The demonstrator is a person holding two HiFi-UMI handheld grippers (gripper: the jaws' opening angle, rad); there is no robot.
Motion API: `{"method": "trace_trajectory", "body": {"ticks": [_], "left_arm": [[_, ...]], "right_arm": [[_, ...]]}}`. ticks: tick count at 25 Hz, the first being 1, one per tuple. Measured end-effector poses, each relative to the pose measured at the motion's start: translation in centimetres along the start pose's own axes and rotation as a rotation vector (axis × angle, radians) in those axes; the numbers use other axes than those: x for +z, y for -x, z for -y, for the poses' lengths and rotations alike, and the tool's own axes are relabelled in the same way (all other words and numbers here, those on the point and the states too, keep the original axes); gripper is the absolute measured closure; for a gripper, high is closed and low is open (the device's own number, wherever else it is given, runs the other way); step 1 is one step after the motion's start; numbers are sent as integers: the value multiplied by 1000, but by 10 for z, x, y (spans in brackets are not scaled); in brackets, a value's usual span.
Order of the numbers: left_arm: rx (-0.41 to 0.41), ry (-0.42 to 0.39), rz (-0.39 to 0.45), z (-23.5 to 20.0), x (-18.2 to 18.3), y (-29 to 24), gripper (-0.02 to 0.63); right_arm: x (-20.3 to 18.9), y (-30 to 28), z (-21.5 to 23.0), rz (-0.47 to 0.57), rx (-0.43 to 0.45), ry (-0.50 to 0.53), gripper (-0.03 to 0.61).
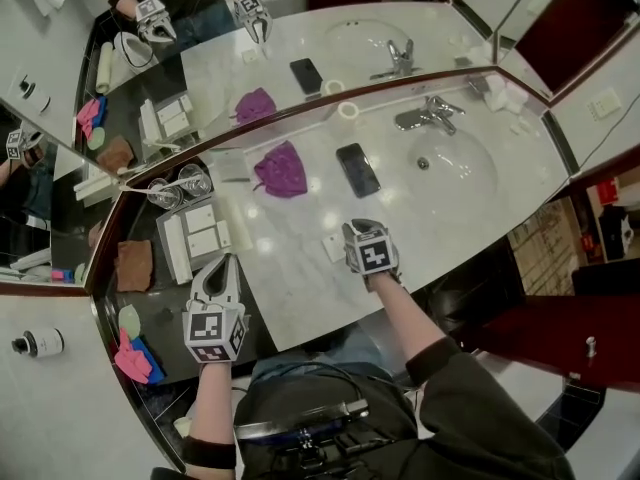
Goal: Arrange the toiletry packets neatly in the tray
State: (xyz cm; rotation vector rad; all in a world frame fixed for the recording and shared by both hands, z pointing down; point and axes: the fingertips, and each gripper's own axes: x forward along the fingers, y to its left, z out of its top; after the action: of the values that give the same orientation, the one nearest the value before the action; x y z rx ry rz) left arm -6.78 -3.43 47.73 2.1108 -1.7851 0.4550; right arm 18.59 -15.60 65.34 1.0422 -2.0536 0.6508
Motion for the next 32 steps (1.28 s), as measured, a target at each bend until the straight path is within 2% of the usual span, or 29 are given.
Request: {"method": "trace_trajectory", "body": {"ticks": [5, 14, 19, 23, 28, 32], "left_arm": [[16, -8, 14, -23, 6, 22, 614], [84, 13, 55, -86, 6, 62, 614], [121, 58, 63, -113, -6, 81, 614], [136, 65, 64, -126, -14, 90, 614], [121, 21, 67, -135, -16, 98, 614], [115, 43, 90, -140, -16, 100, 614]], "right_arm": [[54, 27, -60, 195, 107, 88, 534], [121, 92, -177, 481, 293, 243, 561], [124, 101, -226, 513, 357, 252, 561], [121, 94, -254, 504, 393, 258, 561], [119, 86, -278, 486, 405, 264, 561], [117, 78, -287, 459, 394, 276, 561]]}}
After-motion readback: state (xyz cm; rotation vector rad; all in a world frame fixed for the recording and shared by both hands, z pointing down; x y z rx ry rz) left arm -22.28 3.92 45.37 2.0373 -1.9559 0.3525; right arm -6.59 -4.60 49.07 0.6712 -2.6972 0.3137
